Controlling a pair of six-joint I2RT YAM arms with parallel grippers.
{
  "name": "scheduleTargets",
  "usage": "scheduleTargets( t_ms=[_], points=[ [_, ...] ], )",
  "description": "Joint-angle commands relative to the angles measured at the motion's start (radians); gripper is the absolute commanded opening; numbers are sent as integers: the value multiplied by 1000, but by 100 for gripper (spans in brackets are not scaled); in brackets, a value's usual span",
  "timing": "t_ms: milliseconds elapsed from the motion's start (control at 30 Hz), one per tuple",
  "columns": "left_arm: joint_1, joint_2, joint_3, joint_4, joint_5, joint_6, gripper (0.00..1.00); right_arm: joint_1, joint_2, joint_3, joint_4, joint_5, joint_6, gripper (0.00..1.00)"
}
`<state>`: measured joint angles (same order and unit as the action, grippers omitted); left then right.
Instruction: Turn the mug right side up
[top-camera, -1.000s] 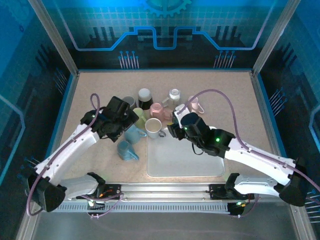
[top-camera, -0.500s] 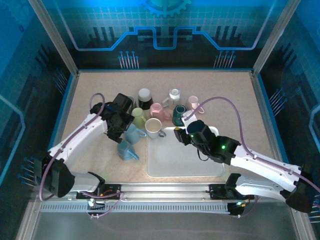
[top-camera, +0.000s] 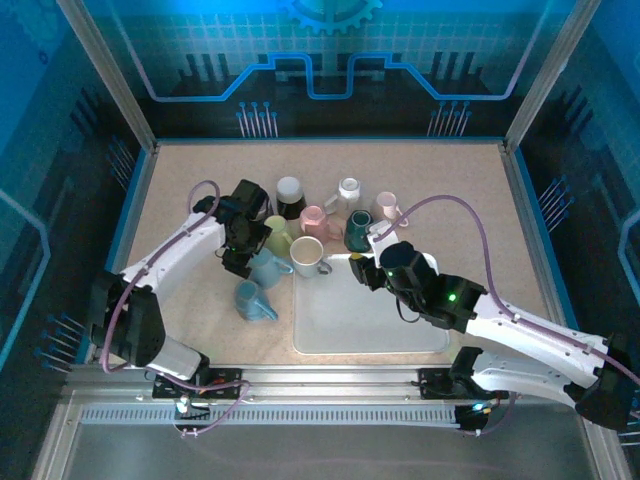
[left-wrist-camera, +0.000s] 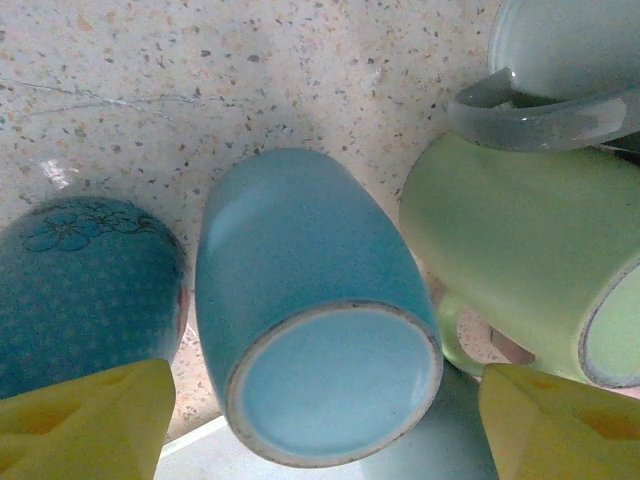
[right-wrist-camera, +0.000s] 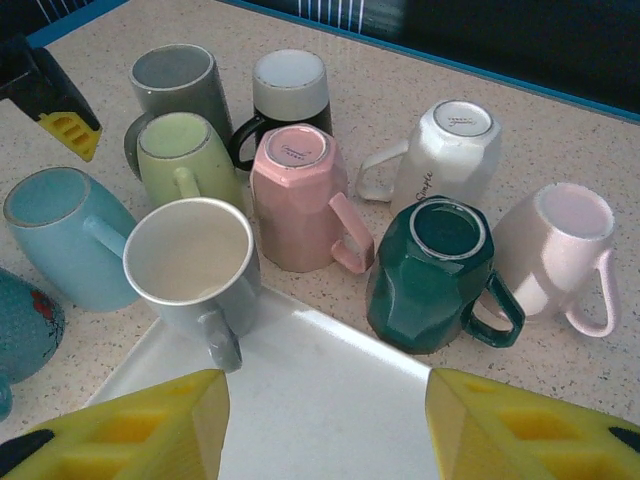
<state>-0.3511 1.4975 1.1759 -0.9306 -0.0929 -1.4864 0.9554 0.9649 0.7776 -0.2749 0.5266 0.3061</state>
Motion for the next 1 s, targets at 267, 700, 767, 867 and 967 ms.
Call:
scheduleTargets(
  t_ms=[267, 700, 767, 867, 967],
  points=[
    [32, 49, 2, 22, 24, 25, 80, 9, 0, -8, 32, 7, -15, 56],
    [40, 130, -13, 73, 68, 35, 81, 9, 21, -14, 40, 10, -21, 57],
    [40, 139, -20, 82, 73, 36, 82, 10, 24, -13, 40, 11, -22, 57],
    [41, 152, -28, 88, 77, 39, 83, 11, 27, -14, 40, 12, -24, 57],
    [40, 164, -31, 93, 83, 39, 84, 11, 30, -14, 40, 15, -24, 57]
  ],
)
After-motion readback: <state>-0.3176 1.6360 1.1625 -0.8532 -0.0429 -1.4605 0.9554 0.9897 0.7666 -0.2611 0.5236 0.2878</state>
